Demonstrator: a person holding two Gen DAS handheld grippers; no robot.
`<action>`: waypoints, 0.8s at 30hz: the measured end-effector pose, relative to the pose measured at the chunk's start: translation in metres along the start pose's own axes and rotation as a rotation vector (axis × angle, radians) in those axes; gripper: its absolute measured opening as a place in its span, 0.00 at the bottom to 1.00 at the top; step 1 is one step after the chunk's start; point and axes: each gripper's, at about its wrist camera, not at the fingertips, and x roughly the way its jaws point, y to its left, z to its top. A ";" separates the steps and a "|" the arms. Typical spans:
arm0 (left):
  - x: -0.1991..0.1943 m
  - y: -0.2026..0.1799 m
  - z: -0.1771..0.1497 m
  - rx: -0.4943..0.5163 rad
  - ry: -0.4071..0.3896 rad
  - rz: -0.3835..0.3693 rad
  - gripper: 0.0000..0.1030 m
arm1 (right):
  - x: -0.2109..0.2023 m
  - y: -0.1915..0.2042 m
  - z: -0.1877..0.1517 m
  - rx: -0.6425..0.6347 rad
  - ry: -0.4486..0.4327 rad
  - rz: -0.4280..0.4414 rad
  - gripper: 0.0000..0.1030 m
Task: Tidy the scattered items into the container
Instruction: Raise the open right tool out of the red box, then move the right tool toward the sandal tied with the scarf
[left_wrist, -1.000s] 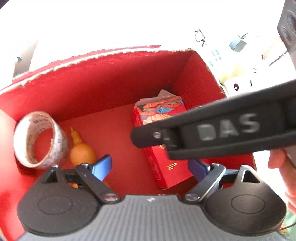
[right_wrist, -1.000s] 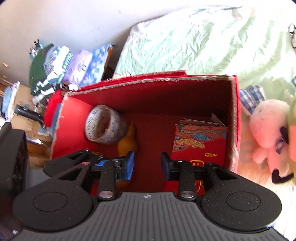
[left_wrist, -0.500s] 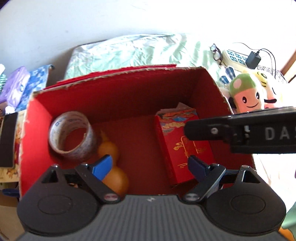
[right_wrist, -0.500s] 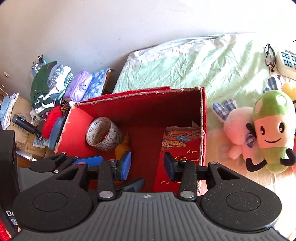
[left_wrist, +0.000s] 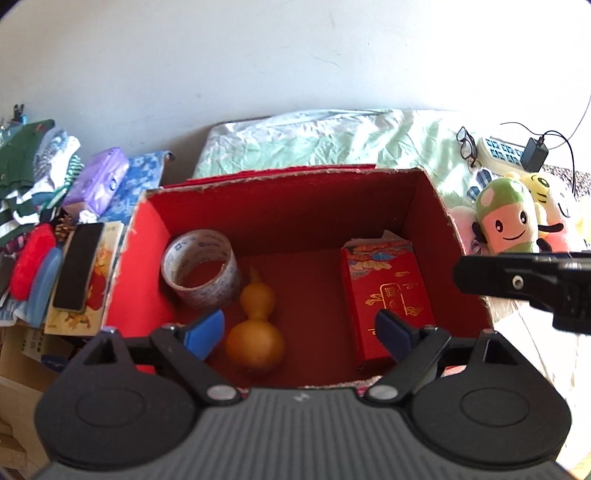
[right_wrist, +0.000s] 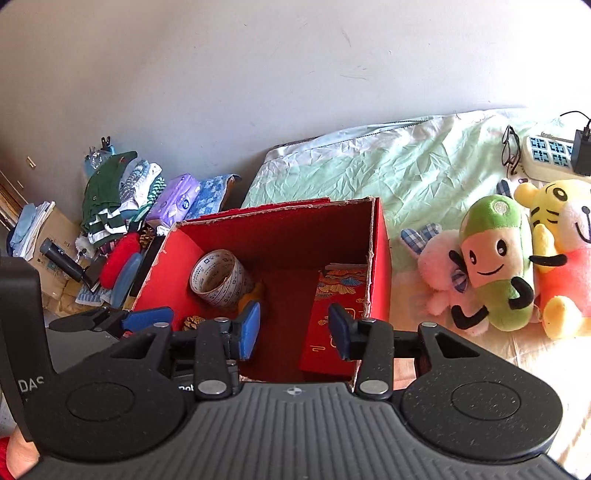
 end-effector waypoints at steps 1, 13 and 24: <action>-0.003 -0.001 -0.002 -0.007 -0.006 0.008 0.86 | -0.004 0.000 -0.003 -0.007 -0.007 0.001 0.47; -0.024 -0.017 -0.032 -0.016 -0.068 0.108 0.99 | -0.031 -0.011 -0.045 -0.009 -0.033 0.009 0.47; -0.030 -0.004 -0.059 -0.077 -0.033 0.151 0.99 | -0.020 -0.026 -0.089 0.041 0.041 0.002 0.47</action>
